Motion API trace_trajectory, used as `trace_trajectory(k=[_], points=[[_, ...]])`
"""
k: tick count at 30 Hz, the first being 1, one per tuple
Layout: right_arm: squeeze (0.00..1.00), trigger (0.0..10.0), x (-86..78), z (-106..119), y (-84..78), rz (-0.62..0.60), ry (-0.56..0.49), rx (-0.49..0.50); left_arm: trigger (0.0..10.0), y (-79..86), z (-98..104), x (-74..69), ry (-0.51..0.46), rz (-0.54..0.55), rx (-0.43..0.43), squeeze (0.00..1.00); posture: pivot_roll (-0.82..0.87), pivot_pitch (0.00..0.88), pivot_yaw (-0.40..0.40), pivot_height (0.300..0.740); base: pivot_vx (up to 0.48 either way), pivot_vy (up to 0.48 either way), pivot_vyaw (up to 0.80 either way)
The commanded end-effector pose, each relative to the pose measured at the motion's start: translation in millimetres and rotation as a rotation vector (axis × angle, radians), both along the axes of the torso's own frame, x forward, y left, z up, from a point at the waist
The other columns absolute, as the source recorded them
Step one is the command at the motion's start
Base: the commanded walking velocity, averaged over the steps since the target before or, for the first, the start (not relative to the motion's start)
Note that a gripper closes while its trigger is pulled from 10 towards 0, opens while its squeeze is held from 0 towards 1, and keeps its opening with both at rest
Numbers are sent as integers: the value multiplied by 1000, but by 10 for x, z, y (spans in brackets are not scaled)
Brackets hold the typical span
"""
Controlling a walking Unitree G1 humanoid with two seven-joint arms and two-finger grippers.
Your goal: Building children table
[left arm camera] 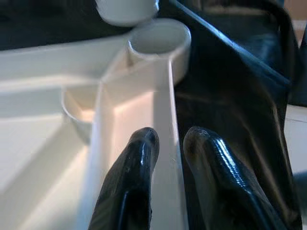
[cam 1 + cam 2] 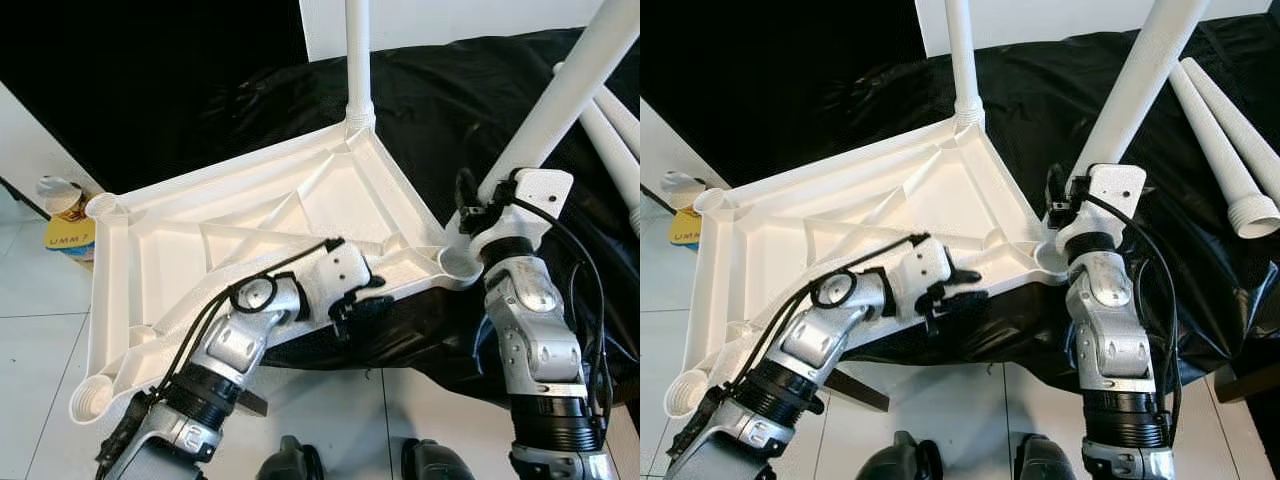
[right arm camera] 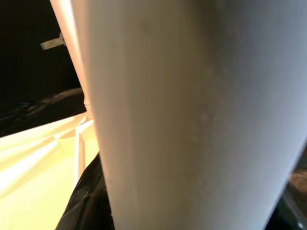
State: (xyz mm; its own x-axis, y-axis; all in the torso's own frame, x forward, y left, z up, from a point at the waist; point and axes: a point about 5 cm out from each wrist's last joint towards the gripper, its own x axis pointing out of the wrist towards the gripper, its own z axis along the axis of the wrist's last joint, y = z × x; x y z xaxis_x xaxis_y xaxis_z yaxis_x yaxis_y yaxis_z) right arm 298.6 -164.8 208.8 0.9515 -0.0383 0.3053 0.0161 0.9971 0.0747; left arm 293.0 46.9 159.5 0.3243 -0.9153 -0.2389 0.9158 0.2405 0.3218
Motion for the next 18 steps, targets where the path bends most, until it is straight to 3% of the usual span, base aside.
trace_trajectory(k=[1,2,6,7,8,12,15,16,18], points=[[0,10000,-1,-39,82,37,16,-18,10000,108,181,116,-87,200,-113,0,-2,133,109,740,0,0,0],[0,10000,1,-63,89,38,24,-27,10000,138,254,129,-99,238,-165,0,3,132,102,740,0,0,0],[0,10000,3,-89,92,39,31,-37,10000,179,319,124,-86,266,-233,0,6,130,97,740,0,0,0],[0,10000,4,-98,90,38,33,-34,10000,207,330,114,-41,270,-273,631,11,132,90,740,0,0,0],[0,10000,7,-108,82,41,35,-21,10000,240,334,71,16,254,-318,1000,16,133,83,740,0,0,0],[0,10000,11,-121,75,51,42,2,10000,257,335,27,21,240,-330,1000,19,133,80,740,0,0,0],[0,10000,11,-158,72,58,56,11,10000,292,325,26,0,302,-320,1000,23,132,68,740,0,0,0],[0,10000,0,-182,86,74,60,8,10000,307,333,5,2,320,-338,165,21,128,66,740,0,0,0],[0,10000,-6,-192,93,81,61,8,10000,314,337,-4,2,329,-345,165,21,128,66,740,0,0,0]])
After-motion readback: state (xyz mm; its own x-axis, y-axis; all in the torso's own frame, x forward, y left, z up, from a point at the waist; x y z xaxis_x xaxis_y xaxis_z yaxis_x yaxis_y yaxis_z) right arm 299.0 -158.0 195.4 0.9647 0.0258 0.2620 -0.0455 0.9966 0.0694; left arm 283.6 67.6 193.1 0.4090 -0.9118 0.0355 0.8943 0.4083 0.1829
